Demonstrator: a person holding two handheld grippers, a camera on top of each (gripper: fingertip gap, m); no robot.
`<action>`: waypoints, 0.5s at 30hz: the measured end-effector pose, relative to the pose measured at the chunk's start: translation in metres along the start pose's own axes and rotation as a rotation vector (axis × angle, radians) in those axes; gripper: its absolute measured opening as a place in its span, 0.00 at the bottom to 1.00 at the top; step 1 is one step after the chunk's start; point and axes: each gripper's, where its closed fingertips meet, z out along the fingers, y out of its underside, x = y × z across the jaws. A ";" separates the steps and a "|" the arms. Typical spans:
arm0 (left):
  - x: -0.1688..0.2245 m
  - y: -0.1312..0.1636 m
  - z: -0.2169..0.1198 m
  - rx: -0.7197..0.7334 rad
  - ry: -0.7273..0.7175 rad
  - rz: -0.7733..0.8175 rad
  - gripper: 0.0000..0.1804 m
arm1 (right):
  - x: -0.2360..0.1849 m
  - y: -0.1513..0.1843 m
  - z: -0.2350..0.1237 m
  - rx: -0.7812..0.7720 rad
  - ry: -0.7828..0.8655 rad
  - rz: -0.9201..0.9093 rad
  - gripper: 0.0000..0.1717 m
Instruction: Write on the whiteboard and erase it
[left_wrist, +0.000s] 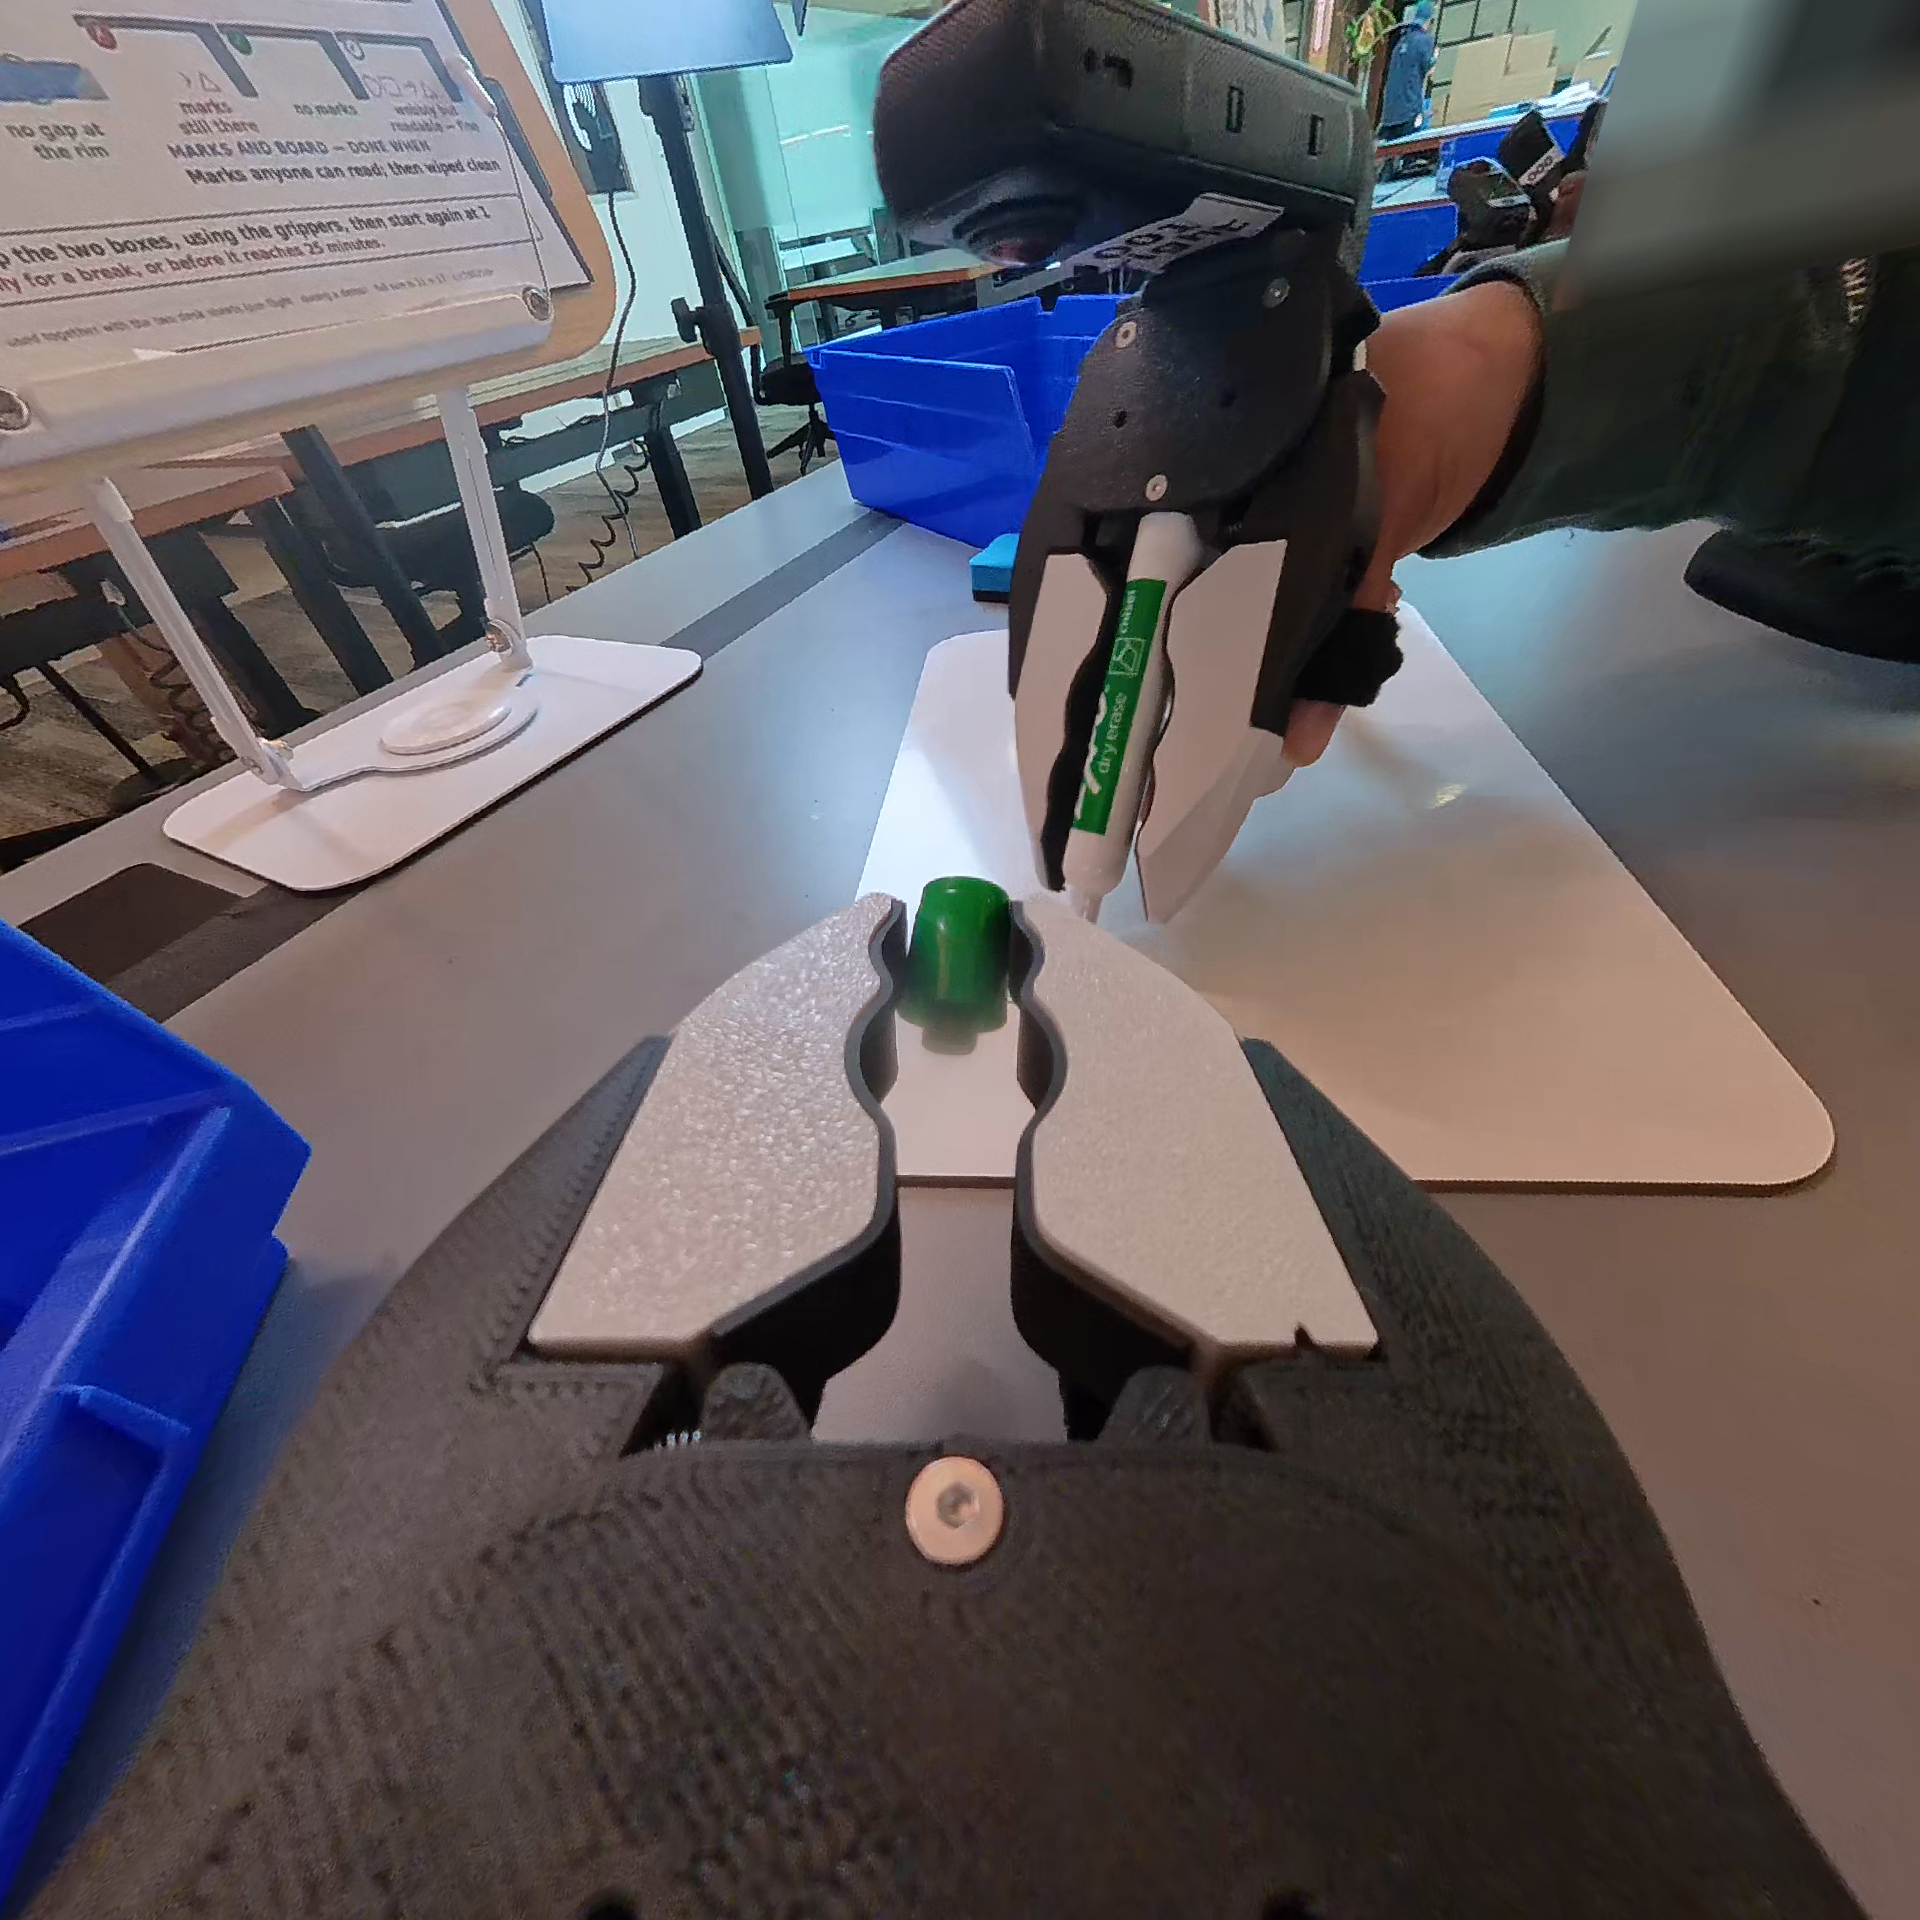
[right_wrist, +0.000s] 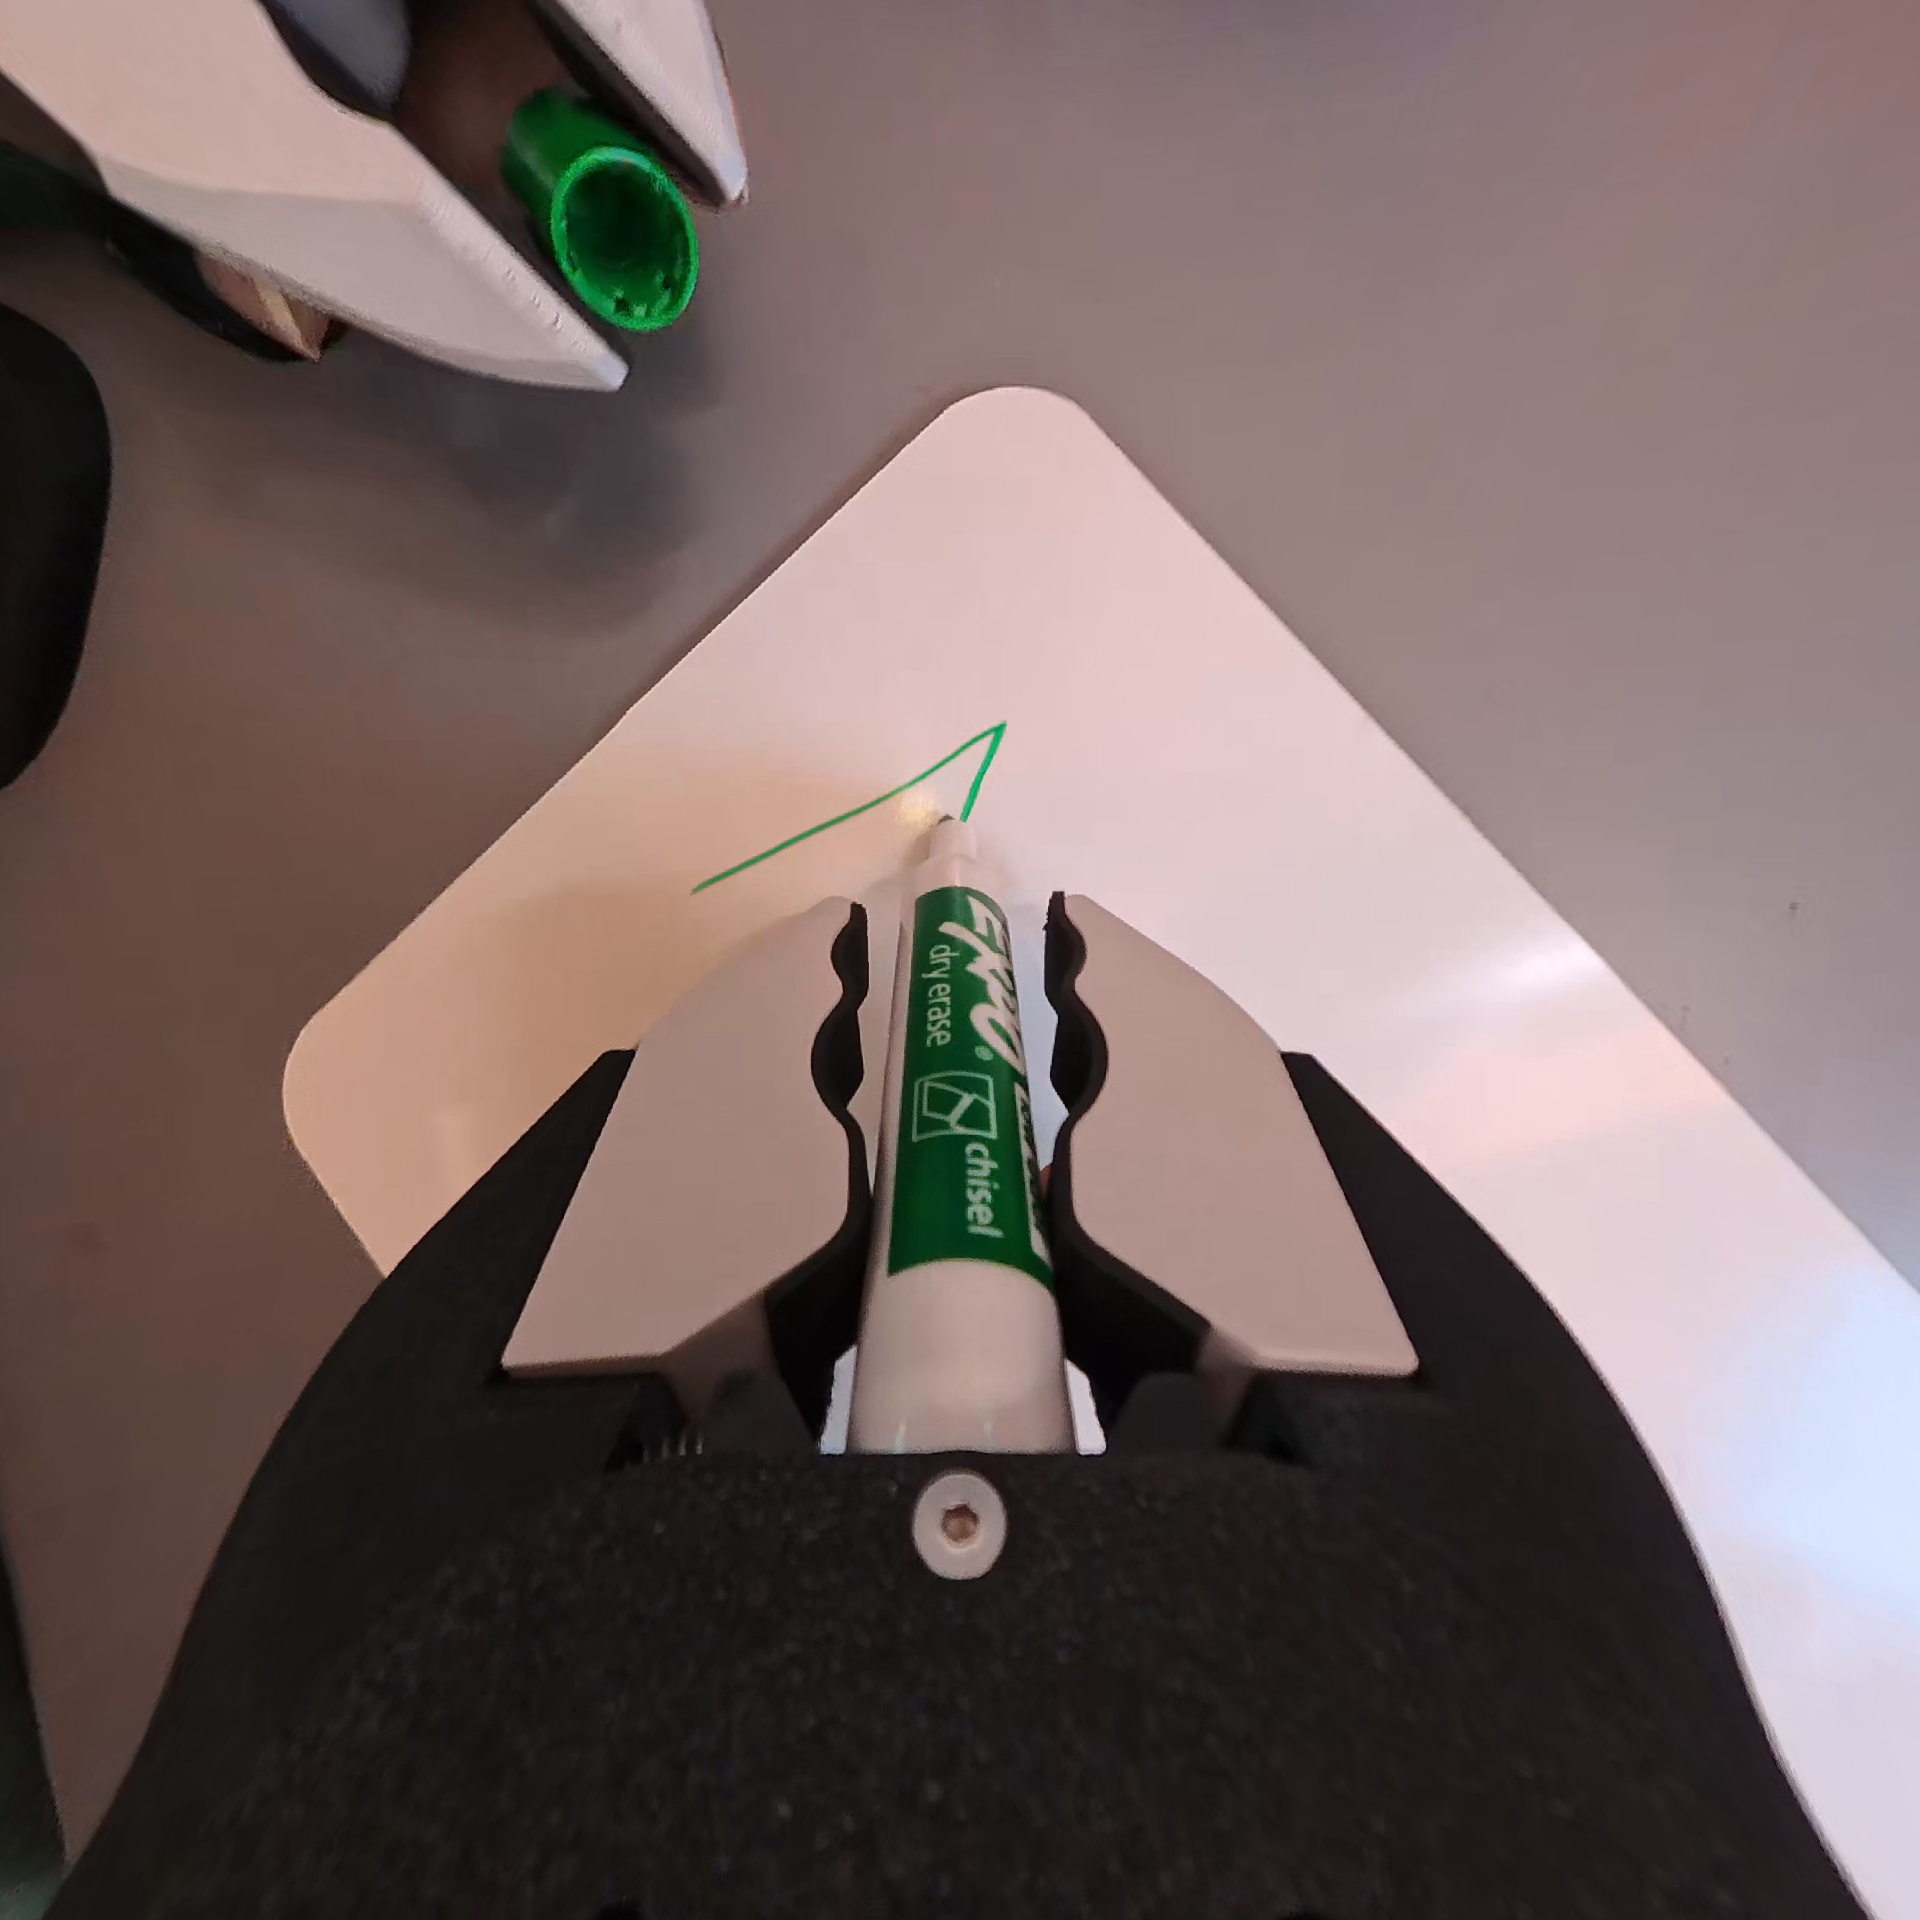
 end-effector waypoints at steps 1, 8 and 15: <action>0.000 0.000 0.000 0.000 0.000 0.000 0.10 | -0.001 0.003 -0.002 -0.001 0.001 0.000 0.20; 0.000 0.000 0.000 0.000 0.002 0.000 0.10 | -0.013 0.027 -0.015 -0.018 0.008 0.008 0.21; 0.001 -0.001 0.001 0.001 0.006 0.005 0.10 | -0.018 0.029 -0.019 -0.003 0.012 0.007 0.20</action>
